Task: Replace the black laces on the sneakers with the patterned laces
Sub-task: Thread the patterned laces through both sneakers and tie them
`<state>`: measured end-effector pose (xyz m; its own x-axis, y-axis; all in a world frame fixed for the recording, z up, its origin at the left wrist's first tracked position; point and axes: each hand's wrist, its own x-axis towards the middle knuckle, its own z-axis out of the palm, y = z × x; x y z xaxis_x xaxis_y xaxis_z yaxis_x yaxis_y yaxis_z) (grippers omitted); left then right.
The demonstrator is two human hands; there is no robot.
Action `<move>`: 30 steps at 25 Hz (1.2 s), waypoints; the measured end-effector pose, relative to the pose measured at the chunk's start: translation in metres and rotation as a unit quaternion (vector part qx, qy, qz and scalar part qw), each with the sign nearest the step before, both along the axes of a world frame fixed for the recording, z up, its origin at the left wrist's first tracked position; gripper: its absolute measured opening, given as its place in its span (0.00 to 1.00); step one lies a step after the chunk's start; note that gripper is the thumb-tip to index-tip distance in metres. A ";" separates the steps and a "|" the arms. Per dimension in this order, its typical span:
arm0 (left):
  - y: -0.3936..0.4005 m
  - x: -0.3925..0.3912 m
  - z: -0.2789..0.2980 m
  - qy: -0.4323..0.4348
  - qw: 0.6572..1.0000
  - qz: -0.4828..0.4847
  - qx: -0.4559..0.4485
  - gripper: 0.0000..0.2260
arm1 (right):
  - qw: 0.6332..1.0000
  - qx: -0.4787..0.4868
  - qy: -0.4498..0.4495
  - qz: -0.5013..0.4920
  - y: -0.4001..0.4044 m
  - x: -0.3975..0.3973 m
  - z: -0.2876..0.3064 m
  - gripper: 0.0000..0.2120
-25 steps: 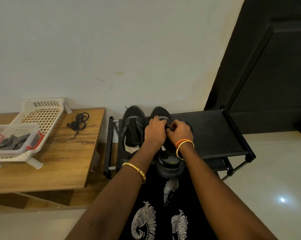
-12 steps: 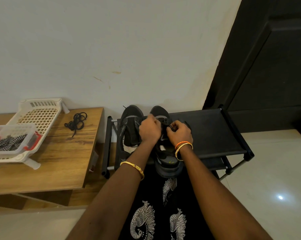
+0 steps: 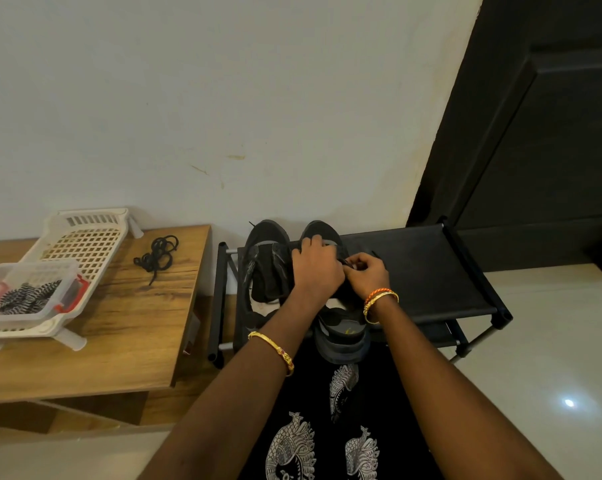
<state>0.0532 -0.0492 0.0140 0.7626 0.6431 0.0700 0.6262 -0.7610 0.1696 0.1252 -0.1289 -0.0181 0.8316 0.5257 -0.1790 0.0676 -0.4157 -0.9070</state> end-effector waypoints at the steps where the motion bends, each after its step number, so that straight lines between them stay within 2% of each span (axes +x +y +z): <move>1: -0.001 0.002 -0.001 0.022 0.999 -0.006 0.023 0.15 | 1.000 0.010 0.014 -0.009 0.000 -0.001 -0.001 0.03; 3: -0.002 0.001 -0.007 0.026 0.999 -0.002 0.029 0.14 | 0.999 0.020 0.027 -0.019 0.000 -0.003 -0.003 0.04; 7: -0.001 -0.005 -0.013 -0.025 0.999 -0.020 0.030 0.12 | 0.999 0.018 0.018 -0.023 0.001 -0.005 -0.003 0.03; 9: -0.002 -0.009 -0.015 -0.109 0.994 -0.023 -0.019 0.11 | 1.000 0.015 0.010 -0.023 0.001 -0.007 -0.003 0.03; 10: -0.003 -0.011 -0.014 -0.184 0.981 -0.001 -0.058 0.10 | 1.000 0.015 0.007 -0.023 0.001 -0.007 -0.004 0.03; 12: -0.001 -0.012 -0.010 -0.343 0.922 0.104 -0.145 0.08 | 1.000 0.015 0.004 -0.026 0.000 -0.006 -0.005 0.04; 13: 0.002 -0.011 -0.006 -0.409 0.873 0.173 -0.203 0.07 | 1.000 0.014 0.005 -0.026 -0.001 -0.004 -0.004 0.05; 15: 0.010 -0.009 0.005 -0.509 0.723 0.282 -0.374 0.04 | 1.000 0.012 0.010 -0.025 -0.003 -0.002 -0.004 0.05; 16: 0.014 -0.009 0.011 -0.526 0.662 0.298 -0.443 0.03 | 1.000 0.011 0.012 -0.023 -0.003 -0.002 -0.004 0.05; 17: 0.015 -0.010 0.015 -0.518 0.646 0.292 -0.479 0.02 | 1.000 0.010 0.012 -0.023 -0.003 -0.003 -0.004 0.05; 18: 0.016 -0.012 0.017 -0.486 0.680 0.267 -0.480 0.02 | 1.000 0.009 0.012 -0.025 -0.002 -0.004 -0.004 0.04; 20: 0.014 -0.015 0.014 -0.362 0.822 0.169 -0.405 0.05 | 0.999 0.005 0.014 -0.030 -0.002 -0.005 -0.003 0.04; 21: 0.013 -0.015 0.010 -0.276 0.896 0.109 -0.329 0.05 | 0.999 0.002 0.014 -0.029 -0.001 -0.004 -0.002 0.04; 22: 0.013 -0.013 0.006 -0.186 0.950 0.058 -0.243 0.06 | 1.000 -0.002 0.015 -0.026 -0.001 -0.004 -0.001 0.04; 23: 0.012 -0.011 0.002 -0.110 0.978 0.027 -0.175 0.07 | 1.000 -0.005 0.015 -0.022 -0.001 -0.004 0.000 0.04; 24: 0.010 -0.008 0.000 -0.061 0.990 0.016 -0.129 0.08 | 1.000 -0.008 0.016 -0.020 -0.001 -0.003 0.000 0.05; 26: 0.007 -0.004 -0.003 -0.023 0.997 0.011 -0.072 0.11 | 1.000 -0.013 0.011 -0.017 -0.001 -0.003 0.001 0.04; 28: 0.003 -0.003 -0.006 -0.022 0.999 0.013 -0.048 0.12 | 1.000 -0.019 0.005 -0.015 -0.001 -0.004 0.002 0.03; 30: 0.001 -0.006 -0.008 -0.060 0.995 0.024 -0.072 0.10 | 1.000 -0.026 0.002 -0.013 0.001 -0.004 0.002 0.06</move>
